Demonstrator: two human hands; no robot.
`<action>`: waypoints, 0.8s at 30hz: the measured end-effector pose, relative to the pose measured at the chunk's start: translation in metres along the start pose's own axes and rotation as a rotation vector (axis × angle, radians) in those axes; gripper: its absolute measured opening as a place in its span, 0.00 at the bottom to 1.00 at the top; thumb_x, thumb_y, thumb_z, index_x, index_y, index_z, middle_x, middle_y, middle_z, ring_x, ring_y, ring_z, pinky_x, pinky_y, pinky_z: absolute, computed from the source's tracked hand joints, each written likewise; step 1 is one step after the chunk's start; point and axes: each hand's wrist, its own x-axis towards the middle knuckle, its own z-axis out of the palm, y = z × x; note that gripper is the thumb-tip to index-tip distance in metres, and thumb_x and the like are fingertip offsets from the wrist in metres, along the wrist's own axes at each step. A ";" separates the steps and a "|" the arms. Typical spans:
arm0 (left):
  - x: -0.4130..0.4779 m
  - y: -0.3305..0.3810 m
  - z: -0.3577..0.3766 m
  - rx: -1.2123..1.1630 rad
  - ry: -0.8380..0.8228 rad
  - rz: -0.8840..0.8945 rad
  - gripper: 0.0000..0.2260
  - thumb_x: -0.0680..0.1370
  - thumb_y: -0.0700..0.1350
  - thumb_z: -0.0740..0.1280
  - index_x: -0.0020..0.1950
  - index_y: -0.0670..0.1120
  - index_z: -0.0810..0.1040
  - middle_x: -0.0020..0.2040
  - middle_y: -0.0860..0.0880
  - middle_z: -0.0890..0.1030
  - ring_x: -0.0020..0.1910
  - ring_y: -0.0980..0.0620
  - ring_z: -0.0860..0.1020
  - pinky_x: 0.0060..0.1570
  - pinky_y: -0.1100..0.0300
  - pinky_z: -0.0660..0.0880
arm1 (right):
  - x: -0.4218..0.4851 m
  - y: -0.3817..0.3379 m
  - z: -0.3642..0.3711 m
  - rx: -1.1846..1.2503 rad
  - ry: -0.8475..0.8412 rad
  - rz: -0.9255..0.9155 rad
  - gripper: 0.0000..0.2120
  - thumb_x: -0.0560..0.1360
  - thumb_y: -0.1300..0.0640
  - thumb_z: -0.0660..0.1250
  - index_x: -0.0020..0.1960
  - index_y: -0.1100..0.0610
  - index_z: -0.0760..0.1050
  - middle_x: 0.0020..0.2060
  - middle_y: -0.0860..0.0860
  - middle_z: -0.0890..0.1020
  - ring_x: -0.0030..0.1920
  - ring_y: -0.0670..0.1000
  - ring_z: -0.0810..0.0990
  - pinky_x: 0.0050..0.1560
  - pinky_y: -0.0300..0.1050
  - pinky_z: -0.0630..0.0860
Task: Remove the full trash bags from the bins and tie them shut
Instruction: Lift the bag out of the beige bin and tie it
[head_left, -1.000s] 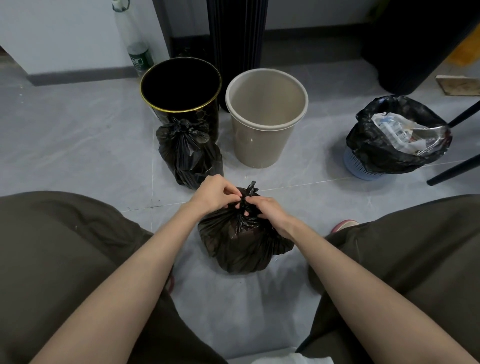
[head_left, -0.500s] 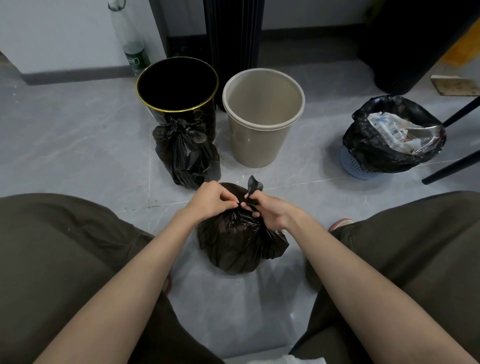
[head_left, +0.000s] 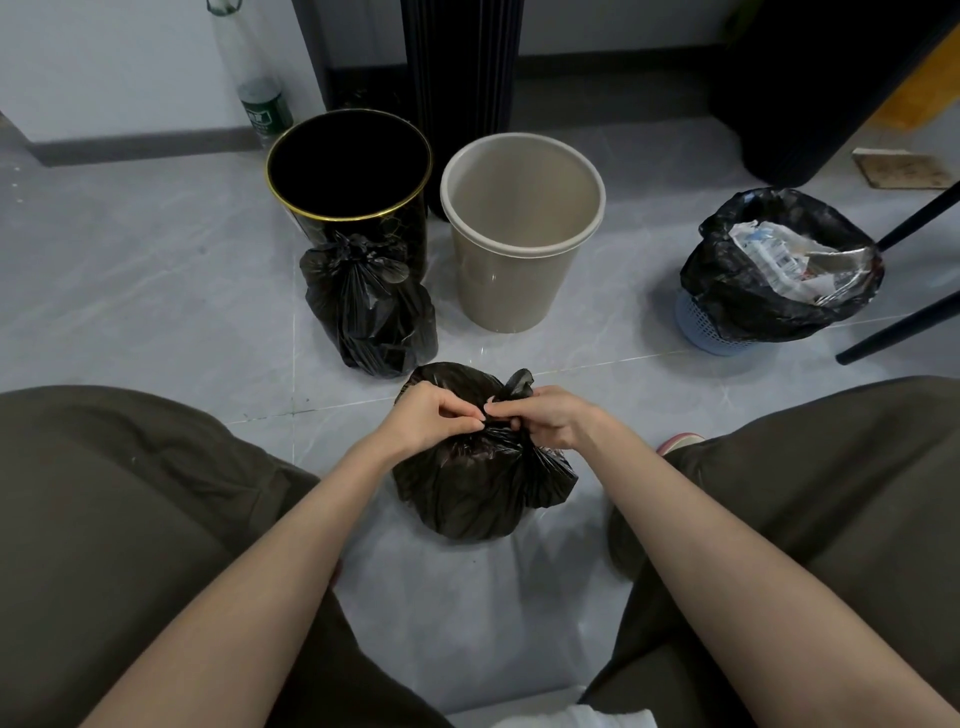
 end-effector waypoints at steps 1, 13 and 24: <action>0.000 0.000 0.001 0.016 -0.018 0.022 0.08 0.70 0.43 0.75 0.48 0.45 0.85 0.45 0.47 0.85 0.40 0.66 0.79 0.47 0.71 0.73 | 0.001 0.000 -0.001 0.005 0.001 -0.006 0.07 0.70 0.66 0.72 0.40 0.56 0.78 0.27 0.47 0.79 0.28 0.43 0.69 0.32 0.33 0.72; -0.001 -0.010 0.004 0.036 -0.041 0.064 0.06 0.69 0.46 0.76 0.44 0.52 0.86 0.42 0.50 0.84 0.44 0.51 0.81 0.52 0.49 0.76 | -0.007 -0.008 -0.003 -0.047 -0.021 -0.051 0.08 0.72 0.74 0.67 0.46 0.63 0.73 0.35 0.58 0.80 0.30 0.50 0.82 0.37 0.41 0.82; 0.001 -0.017 0.006 0.080 -0.079 0.084 0.06 0.69 0.47 0.75 0.45 0.52 0.86 0.43 0.53 0.84 0.44 0.56 0.81 0.52 0.53 0.77 | -0.007 -0.004 -0.002 -0.073 -0.005 -0.058 0.16 0.68 0.75 0.71 0.45 0.57 0.72 0.38 0.53 0.79 0.33 0.47 0.80 0.39 0.38 0.78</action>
